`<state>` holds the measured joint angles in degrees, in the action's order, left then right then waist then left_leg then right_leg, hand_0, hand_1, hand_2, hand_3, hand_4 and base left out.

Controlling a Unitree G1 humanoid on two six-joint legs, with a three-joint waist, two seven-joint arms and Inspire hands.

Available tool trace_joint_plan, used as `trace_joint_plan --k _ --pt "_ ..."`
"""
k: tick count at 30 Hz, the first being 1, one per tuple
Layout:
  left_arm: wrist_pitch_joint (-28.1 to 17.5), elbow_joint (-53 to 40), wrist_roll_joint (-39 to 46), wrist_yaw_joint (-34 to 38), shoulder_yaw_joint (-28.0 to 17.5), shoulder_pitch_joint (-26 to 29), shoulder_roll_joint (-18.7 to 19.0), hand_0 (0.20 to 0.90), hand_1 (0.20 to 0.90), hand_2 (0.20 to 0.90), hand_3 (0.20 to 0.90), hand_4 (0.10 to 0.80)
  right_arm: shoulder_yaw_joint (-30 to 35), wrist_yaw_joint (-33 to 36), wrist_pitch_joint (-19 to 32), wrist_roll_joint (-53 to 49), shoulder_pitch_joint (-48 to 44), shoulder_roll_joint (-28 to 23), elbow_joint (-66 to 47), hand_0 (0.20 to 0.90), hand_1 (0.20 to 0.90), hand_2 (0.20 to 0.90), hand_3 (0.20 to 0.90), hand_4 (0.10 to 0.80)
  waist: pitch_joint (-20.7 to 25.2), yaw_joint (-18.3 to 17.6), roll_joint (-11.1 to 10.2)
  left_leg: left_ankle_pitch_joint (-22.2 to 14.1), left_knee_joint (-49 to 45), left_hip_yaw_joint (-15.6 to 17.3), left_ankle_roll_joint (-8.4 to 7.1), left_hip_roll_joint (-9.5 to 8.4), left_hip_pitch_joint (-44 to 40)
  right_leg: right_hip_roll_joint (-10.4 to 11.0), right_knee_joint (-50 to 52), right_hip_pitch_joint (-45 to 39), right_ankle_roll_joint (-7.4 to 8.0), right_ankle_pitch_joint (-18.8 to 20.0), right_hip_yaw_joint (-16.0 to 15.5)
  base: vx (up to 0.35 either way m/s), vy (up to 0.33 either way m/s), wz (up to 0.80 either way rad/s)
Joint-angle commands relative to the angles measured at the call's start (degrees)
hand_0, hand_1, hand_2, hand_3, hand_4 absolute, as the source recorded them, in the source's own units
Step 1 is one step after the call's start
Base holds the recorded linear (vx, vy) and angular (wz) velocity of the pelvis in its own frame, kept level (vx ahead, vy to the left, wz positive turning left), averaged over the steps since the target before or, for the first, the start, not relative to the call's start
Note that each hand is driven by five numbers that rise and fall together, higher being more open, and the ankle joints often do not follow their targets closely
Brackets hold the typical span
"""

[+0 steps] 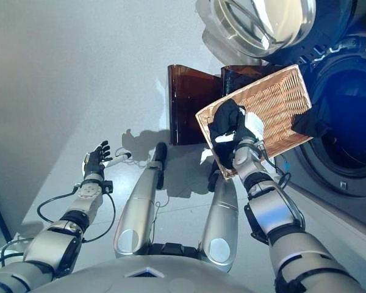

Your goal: Pick up the clothes and place them into the washing machine

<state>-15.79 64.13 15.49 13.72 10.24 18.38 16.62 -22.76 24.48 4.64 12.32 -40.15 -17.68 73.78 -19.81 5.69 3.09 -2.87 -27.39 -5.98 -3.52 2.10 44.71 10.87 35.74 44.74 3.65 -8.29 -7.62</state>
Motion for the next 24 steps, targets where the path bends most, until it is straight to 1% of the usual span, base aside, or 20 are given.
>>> trace_joint_plan --k 1,2,3,4,5,6,7,8,9,10,11,12,13,21,24 --pt "-3.05 1.05 1.27 2.08 0.09 0.28 1.18 0.900 0.900 0.900 0.900 0.800 -0.66 1.43 -0.43 -0.97 -0.36 -3.22 0.81 0.200 0.200 0.200 0.200 0.300 2.37 0.64 2.63 0.29 -1.31 2.04 0.42 -3.23 2.29 -0.85 -7.25 0.96 2.42 7.47 1.62 -0.006 0.006 0.13" --pt "-3.05 1.05 1.27 2.08 0.10 0.28 1.17 0.900 0.900 0.900 0.900 0.800 -0.66 1.43 -0.43 -0.97 -0.36 -3.22 0.81 0.200 0.200 0.200 0.200 0.300 2.37 0.64 2.63 0.29 -1.32 2.04 0.42 -3.24 2.30 -0.85 -7.25 0.97 2.42 7.46 1.62 0.090 -0.007 0.13" --pt "-3.08 0.85 1.24 2.18 0.23 0.05 1.13 0.900 0.900 0.900 0.900 0.800 -0.47 1.46 -0.62 -1.04 -0.73 -3.74 1.31 0.200 0.200 0.200 0.200 0.300 2.32 0.89 2.83 -1.68 -2.02 1.97 0.31 -3.20 2.02 -0.95 -6.12 0.83 2.81 5.58 1.91 0.006 0.008 0.09" --pt "-3.10 0.75 1.26 2.17 0.18 0.04 1.11 0.900 0.900 0.900 0.900 0.800 -0.24 1.66 -0.67 -1.08 -1.05 -3.99 1.51 0.200 0.200 0.200 0.200 0.300 2.24 0.83 2.83 0.54 -1.04 2.10 0.48 -3.41 2.69 -0.73 -7.20 1.33 2.51 7.51 1.66 0.101 -0.005 0.06" --pt "-3.13 0.66 1.25 2.16 0.30 -0.23 1.02 0.900 0.900 0.900 0.900 0.800 -0.11 1.76 -0.70 -1.09 -0.98 -4.11 1.61 0.200 0.200 0.200 0.200 0.300 2.34 0.96 2.83 -1.50 -1.54 2.04 0.35 -3.30 1.92 -0.85 -6.35 0.79 2.86 5.63 1.86 0.018 0.004 0.09" --pt "-3.19 0.49 1.22 2.22 0.36 -0.38 0.95 0.900 0.900 0.900 0.900 0.800 0.07 1.89 -0.72 -1.07 -0.95 -4.29 1.67 0.200 0.200 0.200 0.200 0.300 2.36 1.01 2.84 -1.43 -1.42 2.07 0.40 -3.38 1.88 -0.81 -6.40 0.77 2.89 5.69 1.87 0.024 0.000 0.09" --pt "-3.22 0.35 1.15 2.26 0.38 -0.31 0.92 0.900 0.900 0.900 0.900 0.800 0.12 1.97 -0.80 -0.98 -1.02 -4.47 1.80 0.200 0.200 0.200 0.200 0.300 2.41 0.95 2.79 0.72 -0.44 2.16 0.63 -3.67 2.39 -0.61 -7.44 1.24 2.54 7.64 1.70 0.017 -0.001 0.10" --pt "-3.21 0.38 1.14 2.25 0.40 -0.41 0.90 0.900 0.900 0.900 0.900 0.800 0.08 1.96 -0.80 -0.98 -0.92 -4.44 1.83 0.200 0.200 0.200 0.200 0.300 2.47 1.05 2.81 -1.38 -1.26 2.02 0.45 -3.53 1.78 -0.76 -6.46 0.78 2.89 5.74 1.92 -0.069 0.009 0.09" --pt "-3.27 0.18 0.96 2.39 0.45 -0.29 0.96 0.900 0.900 0.900 0.900 0.800 0.35 2.19 -0.83 -0.86 -1.16 -4.77 2.06 0.200 0.200 0.200 0.200 0.300 2.66 0.93 2.76 0.86 0.17 2.17 0.67 -3.78 2.07 -0.55 -7.74 1.09 2.60 7.82 1.78 0.096 -0.018 0.07" --pt "-3.26 0.21 0.95 2.38 0.48 -0.39 0.94 0.900 0.900 0.900 0.900 0.800 0.32 2.17 -0.83 -0.86 -1.07 -4.74 2.09 0.200 0.200 0.200 0.200 0.300 2.72 1.03 2.78 -1.22 -0.63 2.02 0.48 -3.65 1.45 -0.70 -6.77 0.62 2.94 5.92 2.00 -0.067 0.004 0.07" --pt "-3.37 0.19 0.86 2.46 0.32 -0.17 1.11 0.900 0.900 0.900 0.900 0.800 0.49 2.41 -0.96 -0.70 -1.16 -4.90 2.31 0.200 0.200 0.200 0.200 0.300 3.10 0.90 2.75 0.92 0.62 2.09 0.72 -3.93 1.89 -0.52 -7.88 1.11 2.60 7.85 1.85 0.101 -0.021 0.04" --pt "-3.36 0.22 0.86 2.45 0.34 -0.27 1.10 0.900 0.900 0.900 0.900 0.800 0.46 2.39 -0.96 -0.70 -1.06 -4.87 2.34 0.200 0.200 0.200 0.200 0.300 3.17 1.00 2.77 -1.15 -0.16 1.95 0.54 -3.80 1.26 -0.67 -6.92 0.65 2.94 5.94 2.07 -0.073 0.009 0.05" --pt "-3.41 -0.15 0.87 2.58 0.15 -0.03 1.25 0.900 0.900 0.900 0.900 0.800 0.84 2.44 -1.07 -0.90 -1.17 -5.23 2.60 0.200 0.200 0.200 0.200 0.300 3.55 0.93 2.84 0.98 0.79 2.04 0.75 -4.06 1.90 -0.50 -7.87 1.19 2.57 7.91 1.93 0.002 0.001 0.04" --pt "-3.37 0.54 0.62 2.62 -0.27 -0.37 1.21 0.900 0.900 0.900 0.900 0.800 1.81 2.46 -0.96 -1.61 -1.32 -5.76 2.72 0.200 0.200 0.200 0.200 0.300 4.44 0.78 2.84 1.14 1.09 2.08 0.91 -4.18 1.94 -0.53 -8.15 1.39 2.58 8.25 2.08 -0.012 0.001 0.00" --pt "-3.24 1.21 0.40 2.36 -0.68 -1.15 1.06 0.900 0.900 0.900 0.900 0.800 3.71 2.83 -0.37 -3.45 -0.69 -5.97 2.32 0.200 0.200 0.200 0.200 0.300 4.95 0.59 2.69 1.38 1.87 2.12 1.00 -4.13 0.69 -0.69 -8.90 0.27 2.61 8.52 2.13 0.000 0.000 0.00"
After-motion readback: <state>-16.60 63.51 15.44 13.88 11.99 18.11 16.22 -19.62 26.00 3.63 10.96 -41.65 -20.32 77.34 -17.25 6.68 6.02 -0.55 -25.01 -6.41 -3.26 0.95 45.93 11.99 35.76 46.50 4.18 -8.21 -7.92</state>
